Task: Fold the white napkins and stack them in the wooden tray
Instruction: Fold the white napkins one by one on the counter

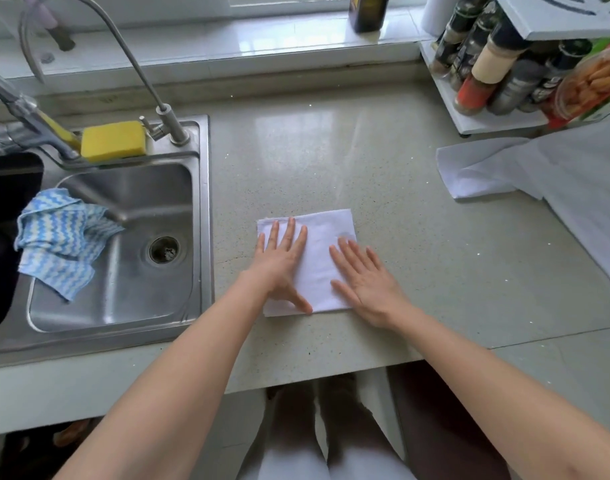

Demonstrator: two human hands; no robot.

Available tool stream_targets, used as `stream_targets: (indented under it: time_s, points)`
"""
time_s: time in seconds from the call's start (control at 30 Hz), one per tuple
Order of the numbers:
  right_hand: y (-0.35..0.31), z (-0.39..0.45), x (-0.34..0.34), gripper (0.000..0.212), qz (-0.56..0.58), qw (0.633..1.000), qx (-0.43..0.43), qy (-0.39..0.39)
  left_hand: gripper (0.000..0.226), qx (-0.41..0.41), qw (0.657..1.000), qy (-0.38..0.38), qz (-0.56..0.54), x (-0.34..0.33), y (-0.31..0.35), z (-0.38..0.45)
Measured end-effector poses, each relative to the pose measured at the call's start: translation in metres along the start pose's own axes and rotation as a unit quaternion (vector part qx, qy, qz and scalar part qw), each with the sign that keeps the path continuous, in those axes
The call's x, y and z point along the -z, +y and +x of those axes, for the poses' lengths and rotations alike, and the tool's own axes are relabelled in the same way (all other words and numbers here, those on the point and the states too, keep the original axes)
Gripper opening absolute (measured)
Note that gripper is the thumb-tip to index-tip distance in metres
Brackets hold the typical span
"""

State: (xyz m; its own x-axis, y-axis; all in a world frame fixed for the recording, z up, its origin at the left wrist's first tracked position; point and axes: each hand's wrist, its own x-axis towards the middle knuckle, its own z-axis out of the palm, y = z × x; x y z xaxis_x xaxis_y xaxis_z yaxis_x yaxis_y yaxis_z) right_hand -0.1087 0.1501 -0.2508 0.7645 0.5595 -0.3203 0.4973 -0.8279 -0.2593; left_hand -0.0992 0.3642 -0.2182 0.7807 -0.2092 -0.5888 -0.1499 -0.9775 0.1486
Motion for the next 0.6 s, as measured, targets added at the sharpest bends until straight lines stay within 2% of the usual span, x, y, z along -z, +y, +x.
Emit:
stream_targets:
  time_s: [0.1,0.17,0.23,0.3,0.37,0.43,0.5,0.6]
  points:
    - [0.013,0.044,0.022,0.063,-0.028,0.999,-0.045,0.001,0.154,-0.001,1.0,0.01,0.0,0.0,-0.002,0.001]
    - [0.022,0.061,0.035,0.062,-0.038,0.998,-0.04,-0.006,0.153,-0.007,1.0,0.01,-0.003,0.0,-0.003,0.001]
    - [0.033,0.06,0.046,0.06,-0.058,0.998,0.01,0.005,0.152,-0.021,1.0,0.004,0.013,0.003,-0.006,-0.001]
    - [0.043,0.049,0.055,0.062,-0.111,0.987,0.115,0.015,0.152,-0.05,0.998,-0.006,0.046,0.01,-0.013,-0.004]
    - [0.049,0.035,0.062,0.069,-0.168,0.955,0.244,-0.008,0.152,-0.094,0.989,-0.021,0.112,0.025,-0.02,-0.003]
    - [0.048,0.024,0.065,0.07,-0.213,0.919,0.332,-0.019,0.152,-0.15,0.967,-0.032,0.205,0.04,-0.019,0.001]
    - [0.043,0.017,0.063,0.062,-0.226,0.9,0.372,0.009,0.152,-0.204,0.938,-0.039,0.276,0.048,-0.012,0.005]
    - [0.026,0.008,0.057,0.046,-0.246,0.906,0.341,0.04,0.152,-0.223,0.917,-0.048,0.327,0.048,0.002,0.005]
